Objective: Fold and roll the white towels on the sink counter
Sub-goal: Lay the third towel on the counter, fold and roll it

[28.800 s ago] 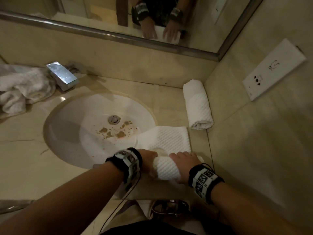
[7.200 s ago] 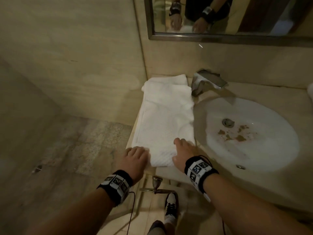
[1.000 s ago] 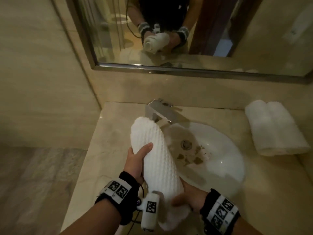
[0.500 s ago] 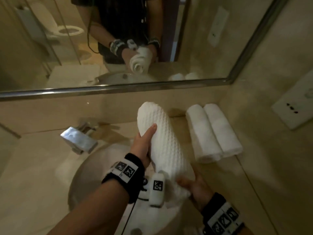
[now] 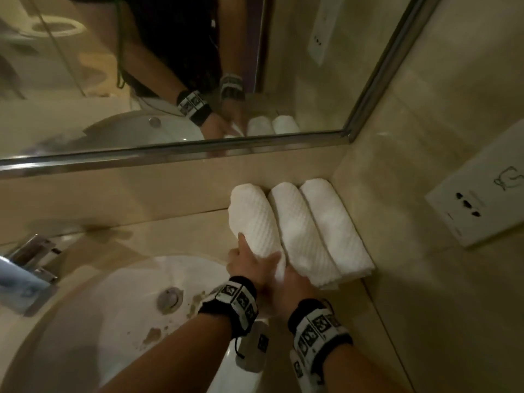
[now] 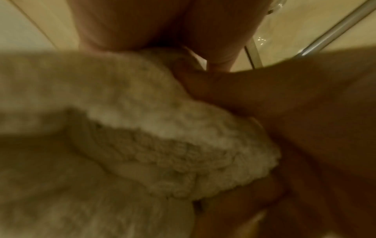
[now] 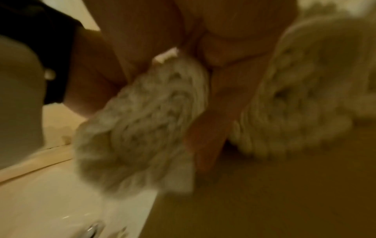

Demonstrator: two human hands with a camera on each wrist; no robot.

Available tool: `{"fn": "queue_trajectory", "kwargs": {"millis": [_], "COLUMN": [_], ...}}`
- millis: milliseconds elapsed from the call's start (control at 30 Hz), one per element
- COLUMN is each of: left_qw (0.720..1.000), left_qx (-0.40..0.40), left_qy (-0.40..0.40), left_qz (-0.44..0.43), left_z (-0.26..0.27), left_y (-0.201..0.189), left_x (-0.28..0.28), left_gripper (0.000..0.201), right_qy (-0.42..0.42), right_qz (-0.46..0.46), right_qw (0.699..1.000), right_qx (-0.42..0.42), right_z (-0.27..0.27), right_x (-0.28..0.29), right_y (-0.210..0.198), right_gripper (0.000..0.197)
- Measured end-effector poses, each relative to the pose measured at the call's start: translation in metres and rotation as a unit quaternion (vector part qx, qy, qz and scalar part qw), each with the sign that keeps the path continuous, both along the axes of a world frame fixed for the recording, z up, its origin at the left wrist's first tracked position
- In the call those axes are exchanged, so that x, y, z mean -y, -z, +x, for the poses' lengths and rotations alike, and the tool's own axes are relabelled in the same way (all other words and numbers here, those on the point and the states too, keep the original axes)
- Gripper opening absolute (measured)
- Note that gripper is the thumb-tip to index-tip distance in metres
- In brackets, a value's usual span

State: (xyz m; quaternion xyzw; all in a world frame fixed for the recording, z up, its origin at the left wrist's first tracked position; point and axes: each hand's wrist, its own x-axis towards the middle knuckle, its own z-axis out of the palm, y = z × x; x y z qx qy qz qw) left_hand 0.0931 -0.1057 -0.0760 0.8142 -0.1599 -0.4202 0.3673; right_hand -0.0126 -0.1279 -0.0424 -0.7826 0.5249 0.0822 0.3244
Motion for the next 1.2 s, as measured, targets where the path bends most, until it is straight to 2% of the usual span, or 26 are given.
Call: {"fn": "queue_trajectory", "kwargs": {"millis": [67, 167, 233, 367, 433, 533, 633, 700, 767, 833, 933, 1033, 1133, 1200], "left_qw": [0.997, 0.994, 0.994, 0.996, 0.998, 0.997, 0.992, 0.995, 0.996, 0.988, 0.979, 0.944, 0.942, 0.935], "left_qx": [0.066, 0.092, 0.092, 0.078, 0.061, -0.015, -0.051, -0.007, 0.073, 0.134, 0.191, 0.302, 0.297, 0.326], "left_qy": [0.024, 0.041, 0.057, 0.047, 0.015, -0.021, -0.034, -0.015, 0.035, 0.065, 0.067, 0.132, 0.153, 0.138], "left_qz": [0.036, 0.037, 0.034, 0.008, -0.015, -0.073, -0.111, -0.100, -0.030, 0.032, 0.036, 0.024, 0.028, 0.003], "left_z": [-0.007, -0.008, -0.004, -0.001, 0.001, -0.009, -0.026, -0.029, -0.024, -0.022, -0.026, -0.029, -0.033, -0.036], "left_y": [-0.003, -0.003, 0.001, 0.005, 0.007, 0.005, 0.008, 0.013, 0.013, 0.010, 0.000, -0.002, -0.002, 0.002], "left_x": [0.007, 0.010, 0.008, 0.005, 0.008, 0.015, 0.025, 0.035, 0.042, 0.043, 0.037, 0.035, 0.032, 0.031], "left_gripper": [0.107, 0.107, 0.109, 0.112, 0.106, 0.085, 0.073, 0.081, 0.094, 0.097, 0.091, 0.075, 0.069, 0.068], "right_qy": [-0.047, 0.014, 0.046, 0.061, 0.064, 0.068, 0.059, 0.056, 0.050, 0.043, 0.019, -0.029, -0.086, -0.087], "right_qz": [-0.043, -0.122, -0.113, -0.041, -0.027, -0.034, -0.098, -0.114, -0.114, -0.093, -0.088, -0.130, -0.219, -0.256], "right_qw": [0.996, 0.992, 0.992, 0.997, 0.997, 0.997, 0.993, 0.991, 0.991, 0.993, 0.991, 0.986, 0.970, 0.961], "right_qx": [-0.060, -0.006, -0.015, -0.025, -0.026, -0.033, -0.038, -0.036, -0.039, -0.056, -0.103, -0.101, -0.065, -0.065], "right_z": [-0.004, -0.018, -0.022, -0.011, -0.004, -0.007, -0.019, -0.023, -0.017, -0.014, -0.013, -0.011, -0.018, -0.020], "right_x": [0.009, 0.040, 0.064, 0.076, 0.079, 0.088, 0.091, 0.093, 0.097, 0.099, 0.097, 0.086, 0.073, 0.070], "right_y": [-0.018, -0.039, -0.033, -0.005, -0.004, -0.014, -0.013, -0.006, -0.003, -0.003, -0.010, -0.024, -0.009, 0.004], "right_gripper": [0.030, 0.038, 0.052, 0.098, 0.105, 0.101, 0.092, 0.089, 0.090, 0.091, 0.090, 0.079, 0.063, 0.059]}}
